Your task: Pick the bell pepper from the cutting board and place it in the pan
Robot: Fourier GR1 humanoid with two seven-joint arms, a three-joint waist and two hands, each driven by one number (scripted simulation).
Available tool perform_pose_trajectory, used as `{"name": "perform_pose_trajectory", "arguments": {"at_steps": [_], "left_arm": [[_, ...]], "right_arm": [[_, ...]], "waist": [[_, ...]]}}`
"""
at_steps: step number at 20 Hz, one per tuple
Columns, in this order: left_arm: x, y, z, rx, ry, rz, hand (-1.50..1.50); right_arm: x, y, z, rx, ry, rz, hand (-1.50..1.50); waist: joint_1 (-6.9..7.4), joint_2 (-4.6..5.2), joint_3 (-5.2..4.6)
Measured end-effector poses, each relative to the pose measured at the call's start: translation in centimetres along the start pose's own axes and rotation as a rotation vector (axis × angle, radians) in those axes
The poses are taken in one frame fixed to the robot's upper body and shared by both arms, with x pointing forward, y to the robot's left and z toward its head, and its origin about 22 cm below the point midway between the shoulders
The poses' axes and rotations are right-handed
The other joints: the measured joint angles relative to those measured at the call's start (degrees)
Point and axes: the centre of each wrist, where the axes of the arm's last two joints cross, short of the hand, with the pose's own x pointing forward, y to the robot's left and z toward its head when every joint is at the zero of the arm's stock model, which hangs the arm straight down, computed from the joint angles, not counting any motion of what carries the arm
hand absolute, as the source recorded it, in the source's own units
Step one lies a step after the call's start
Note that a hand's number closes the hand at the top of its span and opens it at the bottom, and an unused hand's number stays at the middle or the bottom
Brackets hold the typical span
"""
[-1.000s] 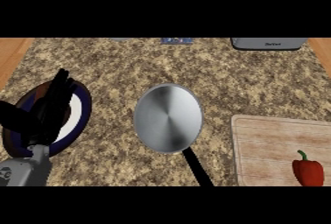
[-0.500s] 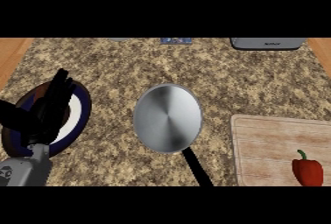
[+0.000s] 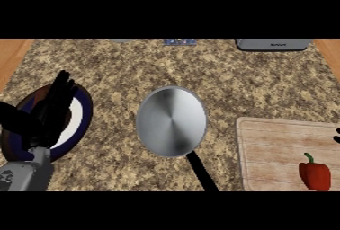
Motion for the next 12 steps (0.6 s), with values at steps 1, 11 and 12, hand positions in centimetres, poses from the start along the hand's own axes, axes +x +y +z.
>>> {"name": "perform_pose_trajectory", "arguments": {"at_steps": [1,11,12], "left_arm": [[0.0,-0.3,-0.1,0.001,0.002,0.003,0.00],[-0.1,-0.8,0.0,-0.007,0.001,0.010,0.00],[0.1,-0.5,-0.1,-0.007,0.003,0.010,0.00]], "right_arm": [[0.6,0.1,-0.2,-0.004,0.008,0.003,-1.50],[4.1,1.8,-2.0,-0.003,0.032,0.008,-1.50],[4.3,1.9,-2.3,0.000,0.039,0.012,-1.50]], "waist": [[0.04,0.01,0.00],[0.36,0.06,0.01],[0.36,0.07,0.01]]}}
